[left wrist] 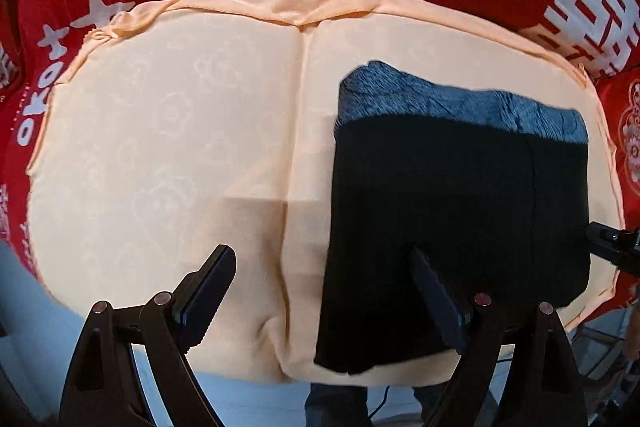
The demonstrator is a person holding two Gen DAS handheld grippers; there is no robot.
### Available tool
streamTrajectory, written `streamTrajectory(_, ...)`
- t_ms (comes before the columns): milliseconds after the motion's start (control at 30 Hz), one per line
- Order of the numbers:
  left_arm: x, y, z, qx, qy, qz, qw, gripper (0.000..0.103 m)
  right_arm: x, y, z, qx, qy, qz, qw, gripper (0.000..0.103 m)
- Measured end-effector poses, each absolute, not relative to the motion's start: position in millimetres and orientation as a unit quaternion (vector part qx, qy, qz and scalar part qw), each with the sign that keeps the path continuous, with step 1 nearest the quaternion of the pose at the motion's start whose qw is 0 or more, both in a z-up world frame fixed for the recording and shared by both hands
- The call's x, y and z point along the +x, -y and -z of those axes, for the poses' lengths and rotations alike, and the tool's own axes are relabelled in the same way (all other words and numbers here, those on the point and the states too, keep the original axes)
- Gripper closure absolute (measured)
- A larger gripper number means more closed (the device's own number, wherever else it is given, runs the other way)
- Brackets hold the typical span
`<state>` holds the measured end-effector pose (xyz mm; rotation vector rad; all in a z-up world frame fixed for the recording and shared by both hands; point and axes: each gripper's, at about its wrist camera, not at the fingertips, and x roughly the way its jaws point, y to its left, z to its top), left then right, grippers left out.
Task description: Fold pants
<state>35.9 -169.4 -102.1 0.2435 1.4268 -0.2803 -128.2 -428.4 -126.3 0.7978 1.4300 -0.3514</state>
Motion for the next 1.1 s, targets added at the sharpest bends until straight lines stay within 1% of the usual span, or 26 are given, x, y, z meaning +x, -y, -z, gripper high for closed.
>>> streamTrajectory(300,2.4,181.3,82.5,0.121,-0.658,0.119,0.733,0.013,-141.8,390.2,85.2,0.274,-0.64,0.174,0.696,0.019)
streamTrajectory(333,-1.4,181.1,80.0,0.124,-0.659,0.119,0.733,0.003,-142.6,385.6,82.3,0.267,-0.641,0.175,0.698,0.019)
streamTrajectory(367,-5.3,182.0,77.6,0.129,-0.66,0.118,0.73,0.0,-143.8,381.0,79.2,0.261,-0.642,0.177,0.699,0.015)
streamTrajectory(400,-8.7,182.3,74.1,0.133,-0.658,0.119,0.731,0.0,-145.5,375.2,74.9,0.252,-0.641,0.179,0.702,0.01)
streamTrajectory(433,-10.5,183.3,72.4,0.136,-0.659,0.122,0.73,0.0,-145.9,370.5,71.5,0.244,-0.64,0.181,0.705,0.007)
streamTrajectory(467,-13.0,184.3,70.0,0.14,-0.658,0.125,0.729,0.0,-146.7,365.4,67.0,0.233,-0.638,0.185,0.71,0.0)
streamTrajectory(600,-22.1,186.9,62.1,0.161,-0.658,0.132,0.724,0.0,-144.9,346.4,51.5,0.198,-0.634,0.188,0.723,0.0)
streamTrajectory(867,-34.2,183.5,42.6,0.168,-0.654,0.128,0.727,0.0,-145.0,325.3,31.4,0.213,-0.648,0.164,0.713,0.0)
streamTrajectory(1100,-44.0,184.5,28.2,0.186,-0.639,0.119,0.736,0.0,-147.2,308.1,21.4,0.198,-0.66,0.177,0.703,0.0)
